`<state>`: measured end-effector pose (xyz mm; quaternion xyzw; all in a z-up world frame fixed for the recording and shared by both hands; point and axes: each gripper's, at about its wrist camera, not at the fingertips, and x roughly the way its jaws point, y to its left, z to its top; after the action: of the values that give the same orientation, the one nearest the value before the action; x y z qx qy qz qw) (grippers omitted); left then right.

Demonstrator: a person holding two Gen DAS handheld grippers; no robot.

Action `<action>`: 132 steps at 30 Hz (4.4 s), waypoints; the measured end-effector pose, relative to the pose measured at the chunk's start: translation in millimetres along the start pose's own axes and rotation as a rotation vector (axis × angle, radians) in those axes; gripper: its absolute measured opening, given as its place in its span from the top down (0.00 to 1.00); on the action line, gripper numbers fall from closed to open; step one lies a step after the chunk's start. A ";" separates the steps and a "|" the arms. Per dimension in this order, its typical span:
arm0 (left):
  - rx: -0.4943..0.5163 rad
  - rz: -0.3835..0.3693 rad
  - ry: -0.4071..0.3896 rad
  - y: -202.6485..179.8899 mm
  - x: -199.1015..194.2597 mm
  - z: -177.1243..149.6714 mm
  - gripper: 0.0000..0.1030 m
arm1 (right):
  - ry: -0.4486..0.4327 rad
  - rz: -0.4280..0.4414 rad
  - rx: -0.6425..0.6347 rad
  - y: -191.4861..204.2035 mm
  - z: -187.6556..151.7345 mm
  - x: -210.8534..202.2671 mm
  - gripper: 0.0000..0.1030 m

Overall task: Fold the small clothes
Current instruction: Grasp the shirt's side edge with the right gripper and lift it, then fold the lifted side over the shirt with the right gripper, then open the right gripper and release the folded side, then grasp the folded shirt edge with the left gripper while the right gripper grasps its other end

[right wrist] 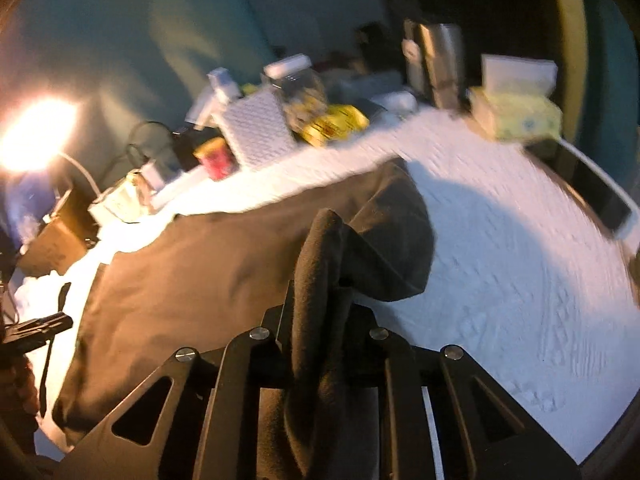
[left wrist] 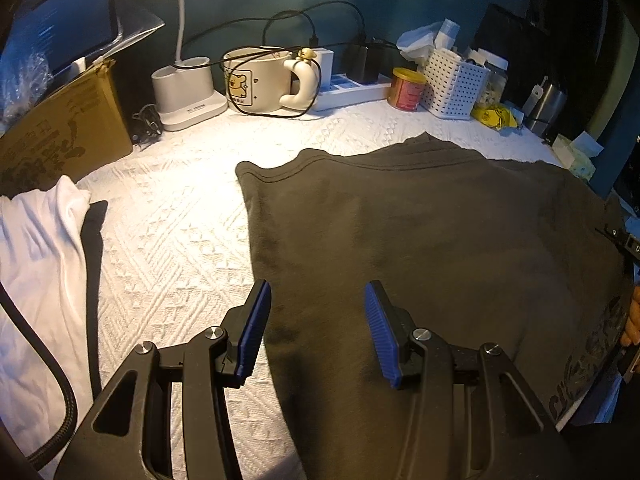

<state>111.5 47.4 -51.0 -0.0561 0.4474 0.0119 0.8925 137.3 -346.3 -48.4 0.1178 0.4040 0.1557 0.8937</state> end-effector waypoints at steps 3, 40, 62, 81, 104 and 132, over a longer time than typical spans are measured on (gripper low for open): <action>-0.016 -0.005 -0.015 7.9 -3.9 -3.3 0.53 | -0.010 0.025 -0.041 21.0 6.6 -2.3 0.83; -0.143 -0.026 -0.084 76.8 -21.6 -28.2 0.53 | 0.142 0.389 -0.503 243.8 -12.2 38.1 0.83; -0.141 0.018 -0.113 82.0 -41.4 -33.2 0.53 | 0.260 0.499 -0.719 292.3 -83.6 20.3 0.82; -0.085 0.054 -0.148 62.2 -66.4 -33.9 0.53 | 0.277 0.626 -0.830 294.1 -120.6 -35.3 0.50; 0.176 -0.035 -0.106 10.9 22.7 44.2 0.53 | 0.192 0.317 -0.550 184.0 -15.8 31.2 0.50; 0.076 -0.090 -0.182 57.6 18.7 71.4 0.97 | 0.318 0.296 -0.351 129.3 75.2 167.0 0.50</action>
<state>175.5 112.0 -28.8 -0.0412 0.3618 -0.0402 0.9305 275.0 -170.8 -70.8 -0.0070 0.4844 0.3687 0.7933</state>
